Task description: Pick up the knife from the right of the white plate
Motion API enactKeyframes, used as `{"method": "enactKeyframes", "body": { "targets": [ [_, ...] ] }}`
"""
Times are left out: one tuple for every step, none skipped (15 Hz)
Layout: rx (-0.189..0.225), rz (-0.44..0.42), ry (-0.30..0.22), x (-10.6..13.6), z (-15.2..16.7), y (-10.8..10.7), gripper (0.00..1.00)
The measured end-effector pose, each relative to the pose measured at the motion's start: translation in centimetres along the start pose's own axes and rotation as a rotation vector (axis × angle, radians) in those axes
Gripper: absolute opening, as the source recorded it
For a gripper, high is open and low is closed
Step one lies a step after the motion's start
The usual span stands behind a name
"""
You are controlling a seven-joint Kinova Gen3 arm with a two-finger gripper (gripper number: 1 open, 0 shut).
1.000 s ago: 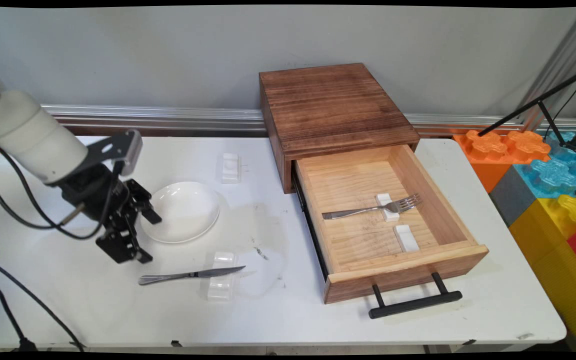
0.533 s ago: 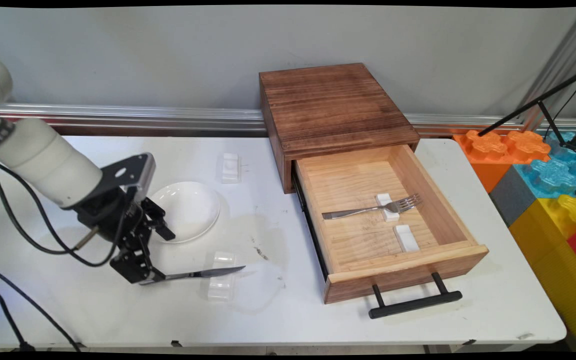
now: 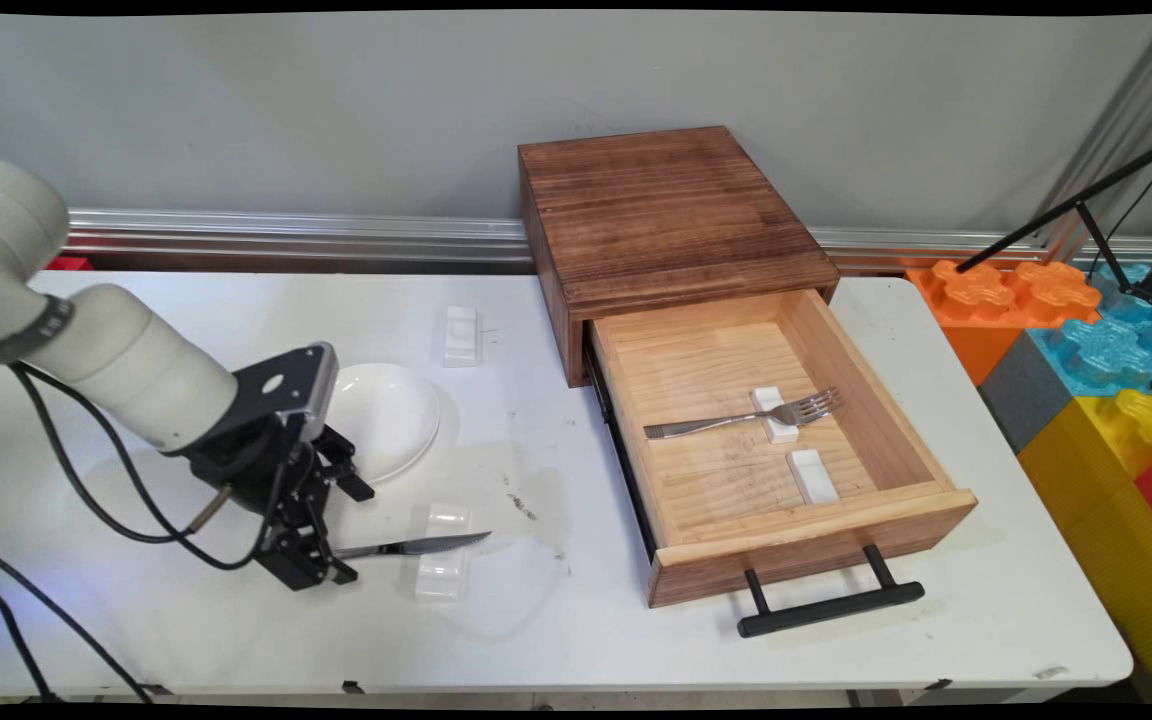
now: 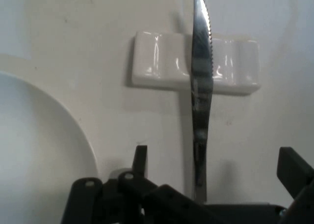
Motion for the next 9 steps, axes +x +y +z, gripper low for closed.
{"method": "enactKeyframes", "body": {
  "targets": [
    [0.003, 0.0, 0.002, 0.0, 0.4, 0.0, 1.0],
    [0.005, 0.001, 0.004, 0.1, 0.9, 0.0, 1.0],
    [0.007, 0.002, 0.006, 0.1, 1.4, -0.1, 1.0],
    [0.009, 0.003, 0.008, 0.1, 1.8, -0.1, 1.0],
    [0.011, 0.003, 0.01, 0.1, 2.1, -0.1, 1.0],
    [0.013, 0.005, 0.012, 0.2, 2.5, -0.2, 1.0],
    [0.015, 0.006, 0.014, 0.2, 2.8, -0.3, 1.0],
    [0.016, 0.008, 0.017, 0.2, 3.0, -0.3, 1.0],
    [0.017, 0.009, 0.019, 0.3, 3.2, -0.4, 1.0]
  ]
}}
